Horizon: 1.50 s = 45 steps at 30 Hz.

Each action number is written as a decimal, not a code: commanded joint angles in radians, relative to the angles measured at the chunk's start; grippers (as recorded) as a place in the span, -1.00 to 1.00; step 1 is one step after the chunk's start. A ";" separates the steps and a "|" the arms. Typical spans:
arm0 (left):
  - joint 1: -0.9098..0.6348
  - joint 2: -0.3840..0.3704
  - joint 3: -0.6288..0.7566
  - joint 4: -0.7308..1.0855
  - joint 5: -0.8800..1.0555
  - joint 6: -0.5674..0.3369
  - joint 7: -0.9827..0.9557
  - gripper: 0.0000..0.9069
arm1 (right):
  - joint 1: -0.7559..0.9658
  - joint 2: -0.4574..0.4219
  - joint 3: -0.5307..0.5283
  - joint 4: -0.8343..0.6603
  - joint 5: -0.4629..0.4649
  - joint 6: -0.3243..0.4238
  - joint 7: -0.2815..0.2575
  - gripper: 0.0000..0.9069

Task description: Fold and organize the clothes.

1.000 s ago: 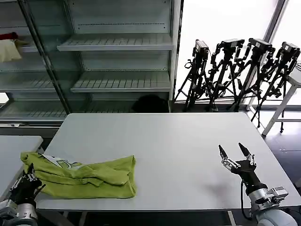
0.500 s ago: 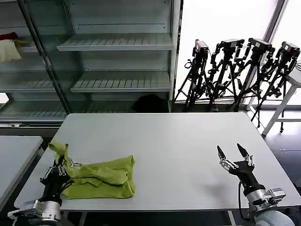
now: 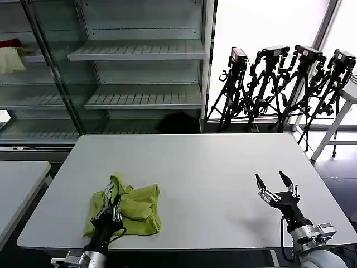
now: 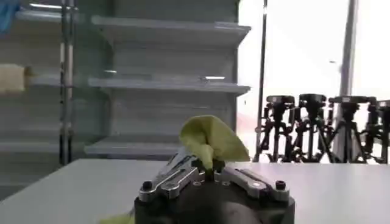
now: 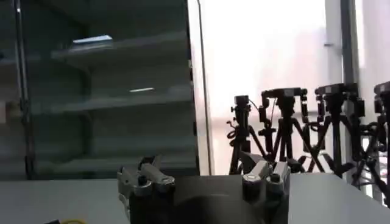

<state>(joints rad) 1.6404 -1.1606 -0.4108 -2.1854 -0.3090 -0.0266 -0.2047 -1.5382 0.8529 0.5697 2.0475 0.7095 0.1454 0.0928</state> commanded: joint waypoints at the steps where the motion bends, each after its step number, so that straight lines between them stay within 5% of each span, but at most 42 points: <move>1: -0.005 0.015 0.091 0.034 0.058 -0.026 0.059 -0.96 | -0.001 0.002 -0.002 0.001 -0.004 0.001 -0.001 1.00; 8: -0.052 0.005 0.115 0.096 0.065 0.007 0.049 -0.91 | -0.006 0.004 -0.001 0.006 -0.008 0.000 0.000 1.00; 9: -0.058 0.005 0.119 0.100 0.068 0.012 0.045 -0.76 | -0.007 0.004 -0.001 0.006 -0.008 0.000 0.000 1.00; 10: -0.061 0.004 0.121 0.102 0.070 0.014 0.041 -0.33 | -0.007 0.004 0.000 0.006 -0.008 0.000 0.000 1.00; 11: -0.067 0.004 0.124 0.106 0.073 0.023 0.038 -0.33 | -0.007 0.004 0.000 0.006 -0.007 0.000 0.001 1.00; 12: -0.069 0.005 0.125 0.108 0.075 0.027 0.034 0.84 | -0.007 0.004 0.000 0.006 -0.007 0.000 0.001 1.00; 13: -0.071 0.004 0.127 0.109 0.078 0.037 0.022 1.00 | -0.007 0.004 -0.001 0.006 -0.008 0.000 0.000 1.00; 37: -0.181 -0.035 0.258 0.054 0.184 0.160 -0.062 1.00 | -0.001 0.017 -0.014 0.004 -0.021 0.002 0.005 1.00; 45: -0.108 0.033 0.024 -0.157 0.014 0.379 -0.200 1.00 | -0.003 0.012 -0.012 0.009 -0.016 0.000 0.021 1.00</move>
<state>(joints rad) 1.4916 -1.1818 -0.2042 -2.1539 -0.1631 0.1414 -0.2745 -1.5426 0.8656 0.5560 2.0564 0.6913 0.1460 0.1086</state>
